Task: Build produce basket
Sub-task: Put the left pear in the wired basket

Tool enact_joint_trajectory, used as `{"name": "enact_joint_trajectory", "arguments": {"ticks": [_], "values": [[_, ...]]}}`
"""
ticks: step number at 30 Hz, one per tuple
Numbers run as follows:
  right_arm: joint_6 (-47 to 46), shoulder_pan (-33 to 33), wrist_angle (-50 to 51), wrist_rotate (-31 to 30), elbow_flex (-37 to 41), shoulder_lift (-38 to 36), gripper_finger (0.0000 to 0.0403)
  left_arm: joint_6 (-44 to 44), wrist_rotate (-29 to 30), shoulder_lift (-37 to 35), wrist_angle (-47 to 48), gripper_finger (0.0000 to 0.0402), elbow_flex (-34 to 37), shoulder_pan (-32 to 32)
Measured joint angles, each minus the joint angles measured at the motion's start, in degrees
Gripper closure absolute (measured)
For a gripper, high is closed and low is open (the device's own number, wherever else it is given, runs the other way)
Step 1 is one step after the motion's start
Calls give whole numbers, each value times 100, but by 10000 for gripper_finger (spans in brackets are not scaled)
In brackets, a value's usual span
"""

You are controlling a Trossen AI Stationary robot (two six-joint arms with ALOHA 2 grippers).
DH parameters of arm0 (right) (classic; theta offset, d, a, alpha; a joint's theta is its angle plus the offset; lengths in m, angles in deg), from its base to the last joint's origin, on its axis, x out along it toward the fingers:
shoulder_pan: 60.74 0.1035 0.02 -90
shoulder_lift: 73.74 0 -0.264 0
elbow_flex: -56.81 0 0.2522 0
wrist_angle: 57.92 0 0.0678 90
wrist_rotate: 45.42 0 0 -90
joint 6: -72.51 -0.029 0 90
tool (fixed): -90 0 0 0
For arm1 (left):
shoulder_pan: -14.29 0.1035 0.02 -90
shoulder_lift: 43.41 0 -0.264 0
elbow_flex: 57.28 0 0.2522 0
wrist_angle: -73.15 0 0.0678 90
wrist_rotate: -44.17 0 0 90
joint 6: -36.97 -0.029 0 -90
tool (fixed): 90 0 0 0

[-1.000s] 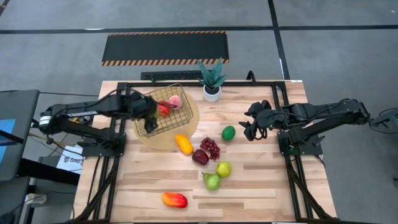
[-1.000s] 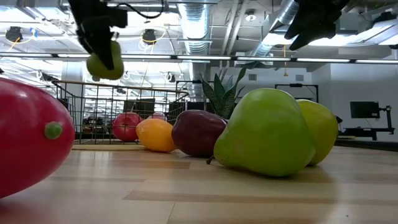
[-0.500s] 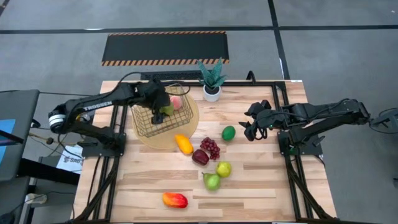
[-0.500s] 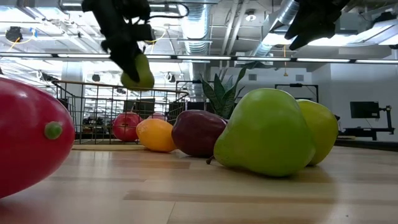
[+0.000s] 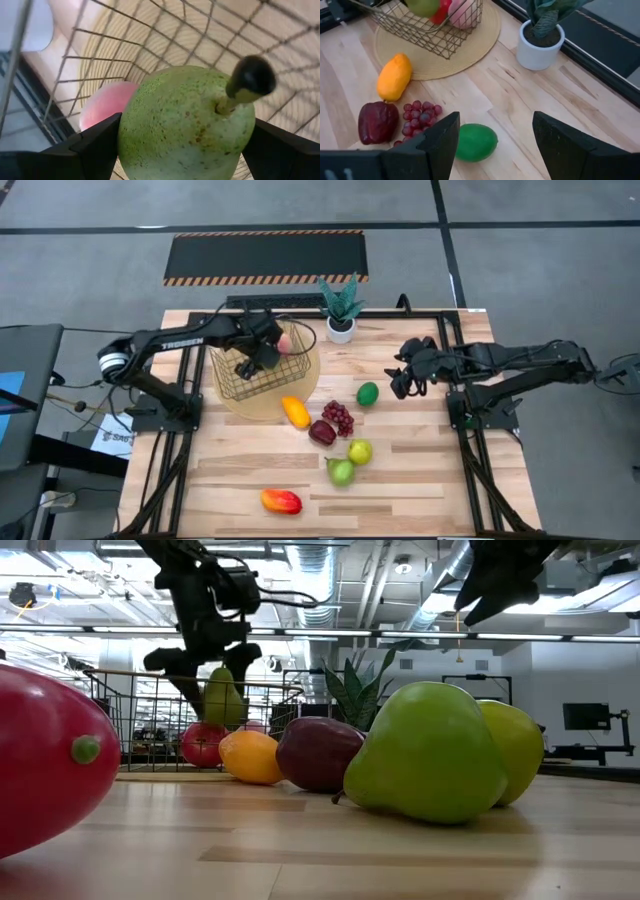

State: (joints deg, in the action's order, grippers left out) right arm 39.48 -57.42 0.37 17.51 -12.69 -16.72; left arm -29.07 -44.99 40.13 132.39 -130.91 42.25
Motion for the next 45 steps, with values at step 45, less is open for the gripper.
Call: {"name": "enact_joint_trajectory", "arguments": {"ticks": [45], "values": [[2, -617, 2, 22, 0, 0, 129, -2574, -959, 471, -632, 70, 0, -85]]}}
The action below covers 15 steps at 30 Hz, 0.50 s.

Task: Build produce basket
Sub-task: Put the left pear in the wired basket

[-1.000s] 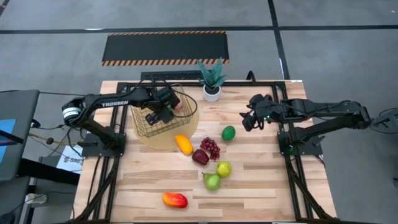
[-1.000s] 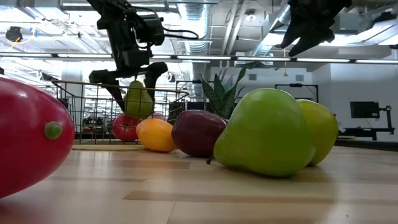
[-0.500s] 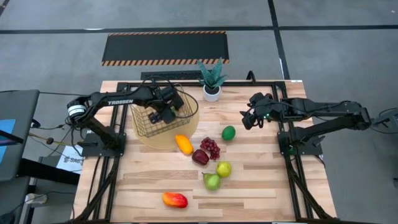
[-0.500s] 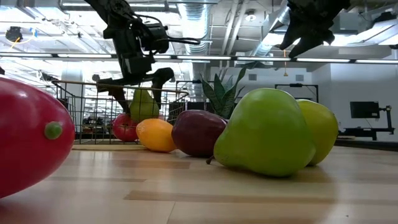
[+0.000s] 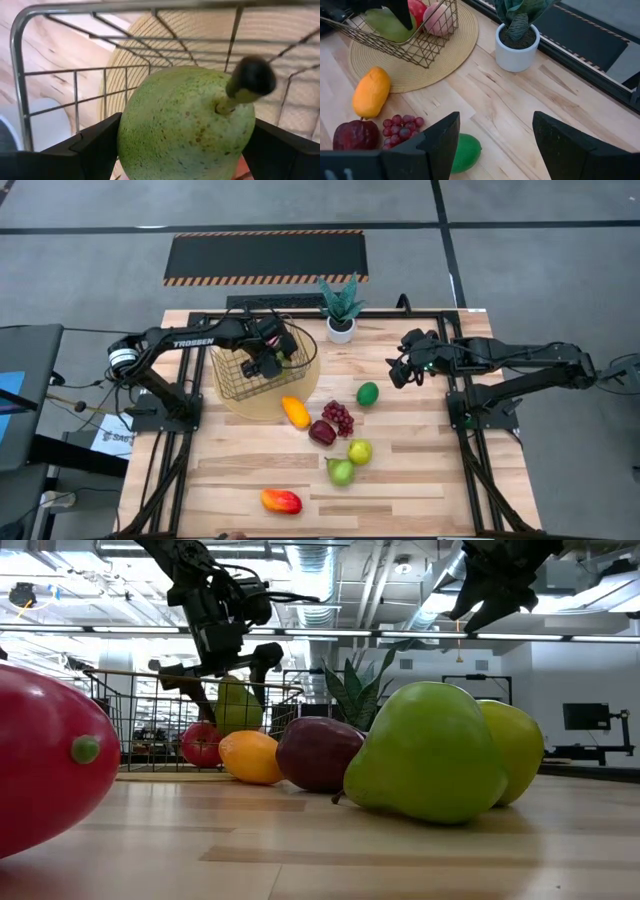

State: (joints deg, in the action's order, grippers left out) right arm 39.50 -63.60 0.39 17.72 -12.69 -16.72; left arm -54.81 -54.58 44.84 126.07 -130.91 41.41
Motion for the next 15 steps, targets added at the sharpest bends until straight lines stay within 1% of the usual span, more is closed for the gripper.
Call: {"name": "enact_joint_trajectory", "arguments": {"ticks": [3, 10, 15], "values": [[-2, 0, 0, 0, 0, -2, 129, -217, -6, 0, -22, 70, 0, 90], [-4, 0, 0, -4, 0, 0, 129, -462, -326, 0, -14, 70, 2, 183], [-7, -53, -2, -7, 0, 0, 129, -464, -358, 0, 56, 70, 7, 183]]}}
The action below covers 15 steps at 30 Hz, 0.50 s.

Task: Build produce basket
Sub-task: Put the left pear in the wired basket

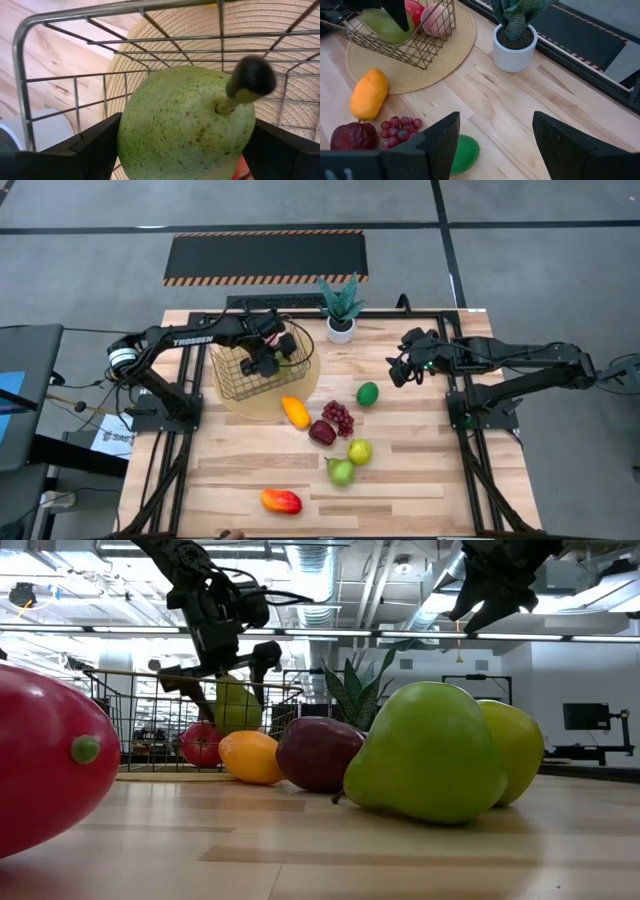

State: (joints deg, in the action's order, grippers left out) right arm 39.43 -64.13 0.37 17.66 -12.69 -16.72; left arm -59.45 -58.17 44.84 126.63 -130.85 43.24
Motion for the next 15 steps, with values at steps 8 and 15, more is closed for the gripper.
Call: {"name": "enact_joint_trajectory", "arguments": {"ticks": [8, 15], "values": [[1, -170, 0, -2, 0, 0, 129, 7, -132, 104, -31, 70, 2, -71], [3, -166, -4, 0, 2, -2, 129, 2, 167, 396, -237, 70, 7, -87]]}}
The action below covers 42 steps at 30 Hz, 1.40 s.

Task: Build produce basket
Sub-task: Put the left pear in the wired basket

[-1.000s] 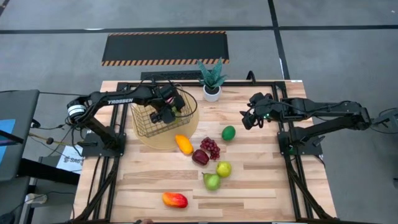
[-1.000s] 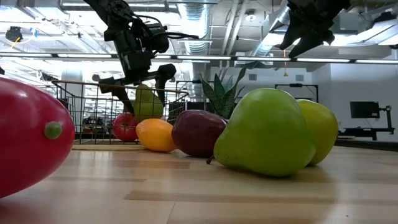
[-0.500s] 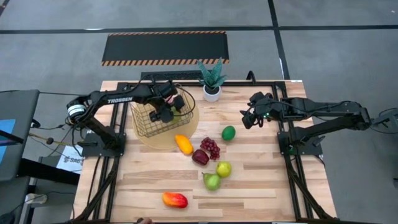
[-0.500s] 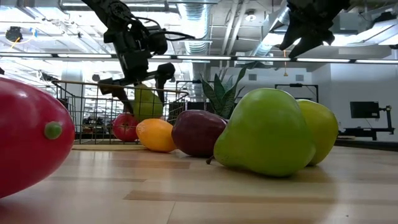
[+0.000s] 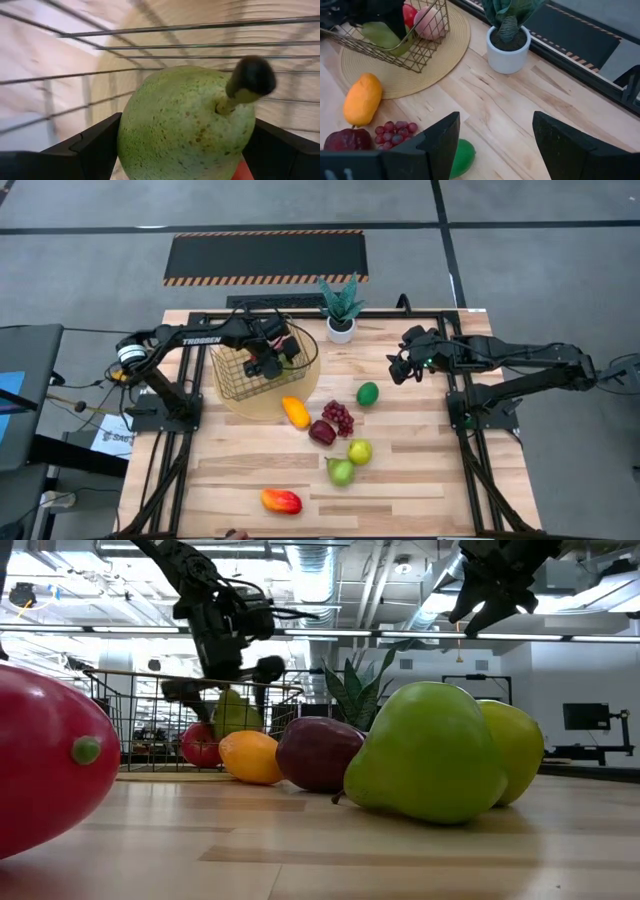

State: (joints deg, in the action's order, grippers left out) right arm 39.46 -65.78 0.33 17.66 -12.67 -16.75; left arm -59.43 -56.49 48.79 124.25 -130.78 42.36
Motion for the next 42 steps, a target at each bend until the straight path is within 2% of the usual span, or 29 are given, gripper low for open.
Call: {"name": "enact_joint_trajectory", "arguments": {"ticks": [5, 11, 16, 32, 42], "values": [[2, -18, 4, 3, 0, 2, 129, -50, -287, 39, 0, 70, -7, 13], [4, -44, 4, 4, 0, 0, 129, -15, -77, 247, 30, 70, 4, 22], [2, -37, 7, 9, 0, 0, 129, -39, -92, 367, -238, 70, 4, 22], [4, -31, 28, 33, 0, 0, 129, -32, 71, 533, -272, 70, 2, 31], [4, -33, 28, 33, 0, 1, 129, 695, 300, 533, -866, 70, 2, -90]]}}
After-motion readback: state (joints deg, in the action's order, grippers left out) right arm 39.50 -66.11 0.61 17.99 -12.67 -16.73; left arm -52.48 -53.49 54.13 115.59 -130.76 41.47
